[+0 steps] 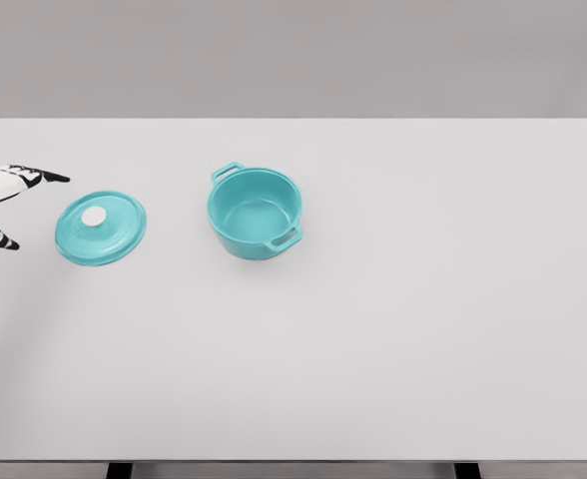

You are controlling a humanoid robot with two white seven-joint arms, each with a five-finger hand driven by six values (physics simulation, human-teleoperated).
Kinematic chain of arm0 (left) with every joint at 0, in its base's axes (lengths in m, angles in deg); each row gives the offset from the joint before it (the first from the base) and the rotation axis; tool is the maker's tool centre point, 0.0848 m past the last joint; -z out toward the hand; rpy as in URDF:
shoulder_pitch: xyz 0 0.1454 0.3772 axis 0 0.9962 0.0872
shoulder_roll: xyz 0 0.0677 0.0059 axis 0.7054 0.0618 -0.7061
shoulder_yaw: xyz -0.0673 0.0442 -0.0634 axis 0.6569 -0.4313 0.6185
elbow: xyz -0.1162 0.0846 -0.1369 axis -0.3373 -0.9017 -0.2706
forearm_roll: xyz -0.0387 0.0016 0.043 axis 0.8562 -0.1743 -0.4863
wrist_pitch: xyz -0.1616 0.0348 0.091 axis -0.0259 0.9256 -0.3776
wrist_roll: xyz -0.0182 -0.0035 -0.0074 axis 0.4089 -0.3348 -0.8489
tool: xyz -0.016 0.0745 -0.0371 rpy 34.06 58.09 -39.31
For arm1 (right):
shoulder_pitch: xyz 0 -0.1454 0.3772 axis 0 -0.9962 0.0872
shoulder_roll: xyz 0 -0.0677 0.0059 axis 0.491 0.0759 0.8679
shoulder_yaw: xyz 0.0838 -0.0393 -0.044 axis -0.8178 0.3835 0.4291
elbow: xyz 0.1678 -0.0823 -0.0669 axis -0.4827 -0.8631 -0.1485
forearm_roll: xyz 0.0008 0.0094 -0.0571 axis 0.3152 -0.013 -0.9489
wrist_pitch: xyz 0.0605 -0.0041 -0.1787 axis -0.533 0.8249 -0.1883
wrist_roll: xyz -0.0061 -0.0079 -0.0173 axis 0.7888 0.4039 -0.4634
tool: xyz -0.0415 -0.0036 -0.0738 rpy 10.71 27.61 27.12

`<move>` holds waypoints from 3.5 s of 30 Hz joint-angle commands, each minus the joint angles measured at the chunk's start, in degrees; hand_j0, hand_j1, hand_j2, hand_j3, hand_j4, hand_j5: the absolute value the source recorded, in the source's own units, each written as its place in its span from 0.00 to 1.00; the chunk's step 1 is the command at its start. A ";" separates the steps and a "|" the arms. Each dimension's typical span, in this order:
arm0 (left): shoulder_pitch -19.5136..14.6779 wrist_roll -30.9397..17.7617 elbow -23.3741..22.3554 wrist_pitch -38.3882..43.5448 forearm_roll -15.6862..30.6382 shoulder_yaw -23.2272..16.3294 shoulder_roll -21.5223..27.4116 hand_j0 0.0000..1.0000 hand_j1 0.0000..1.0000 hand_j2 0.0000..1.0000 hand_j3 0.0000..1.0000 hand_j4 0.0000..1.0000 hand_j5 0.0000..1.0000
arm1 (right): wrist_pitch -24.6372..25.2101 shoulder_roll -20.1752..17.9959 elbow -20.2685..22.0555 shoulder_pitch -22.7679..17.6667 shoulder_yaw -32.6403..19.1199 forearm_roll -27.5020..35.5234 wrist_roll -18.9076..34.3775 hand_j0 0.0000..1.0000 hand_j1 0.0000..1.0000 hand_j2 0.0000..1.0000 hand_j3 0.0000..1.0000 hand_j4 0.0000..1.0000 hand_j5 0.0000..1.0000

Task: Cover the pot with left arm

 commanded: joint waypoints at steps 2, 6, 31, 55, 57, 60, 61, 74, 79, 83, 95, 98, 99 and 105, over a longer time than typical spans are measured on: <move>-0.09 0.01 -0.13 0.15 0.16 -0.01 -0.07 1.00 1.00 1.00 1.00 1.00 1.00 | 0.33 -0.01 -0.53 -0.09 -0.07 0.03 0.02 1.00 1.00 1.00 1.00 1.00 1.00; -1.49 0.01 -0.74 0.15 -0.63 -0.01 -0.07 1.00 1.00 1.00 1.00 1.00 1.00 | 0.33 -0.01 -0.53 -0.09 -0.07 0.03 0.02 1.00 1.00 1.00 1.00 1.00 1.00; -25.40 0.01 -0.56 0.15 14.67 -41.84 2.38 1.00 1.00 1.00 1.00 1.00 1.00 | 0.33 -0.01 -0.53 -0.09 -0.07 0.03 0.02 1.00 1.00 1.00 1.00 1.00 1.00; -24.35 0.01 -0.83 0.15 9.92 -42.19 2.91 0.79 0.79 0.79 0.79 0.79 0.79 | 0.33 -0.01 -0.53 -0.09 -0.07 0.03 0.02 1.00 1.00 1.00 1.00 1.00 1.00; -24.35 0.01 -1.44 0.15 9.92 -42.19 2.91 0.79 0.79 0.79 0.79 0.79 0.79 | 0.33 -0.01 -0.53 -0.09 -0.07 0.03 0.02 1.00 1.00 1.00 1.00 1.00 1.00; -24.35 0.01 -1.97 0.15 9.92 -42.19 2.91 0.80 0.80 0.80 0.80 0.80 0.80 | 0.33 -0.01 -0.53 -0.09 -0.07 0.03 0.02 1.00 1.00 1.00 1.00 1.00 1.00; -24.35 0.01 -1.97 0.15 9.92 -42.19 2.91 0.80 0.80 0.80 0.80 0.80 0.80 | 0.33 -0.01 -0.53 -0.09 -0.07 0.03 0.02 1.00 1.00 1.00 1.00 1.00 1.00; -24.26 0.01 -4.17 0.15 8.16 -42.11 0.98 0.79 0.79 0.79 0.79 0.79 0.79 | 0.33 -0.01 -0.53 -0.09 -0.07 0.03 0.02 1.00 1.00 1.00 1.00 1.00 1.00; -24.26 0.01 -4.96 0.15 6.93 -42.02 0.98 0.79 0.79 0.79 0.79 0.79 0.79 | 0.33 -0.01 -0.53 -0.09 -0.07 0.03 0.02 1.00 1.00 1.00 1.00 1.00 1.00; -24.34 0.01 -4.96 0.15 6.84 -42.02 0.89 0.76 0.76 0.76 0.76 0.76 0.76 | 0.33 -0.01 -0.53 -0.09 -0.07 0.03 0.02 1.00 1.00 1.00 1.00 1.00 1.00; -24.35 0.01 -4.96 0.15 6.84 -41.84 0.45 0.73 0.73 0.73 0.73 0.73 0.73 | 0.33 -0.01 -0.53 -0.09 -0.07 0.03 0.02 1.00 1.00 1.00 1.00 1.00 1.00; -24.34 0.01 -4.96 0.15 6.84 -41.84 0.45 0.70 0.70 0.70 0.70 0.70 0.70 | 0.33 -0.01 -0.53 -0.09 -0.07 0.03 0.02 1.00 1.00 1.00 1.00 1.00 1.00; -24.34 0.01 -4.96 0.15 6.84 -41.84 0.45 0.68 0.68 0.68 0.68 0.68 0.68 | 0.33 -0.01 -0.53 -0.09 -0.07 0.03 0.02 1.00 1.00 1.00 1.00 1.00 1.00; -24.35 0.01 -4.96 0.15 6.93 -41.84 0.37 0.61 0.61 0.61 0.61 0.61 0.61 | 0.33 -0.01 -0.53 -0.09 -0.07 0.03 0.02 1.00 1.00 1.00 1.00 1.00 1.00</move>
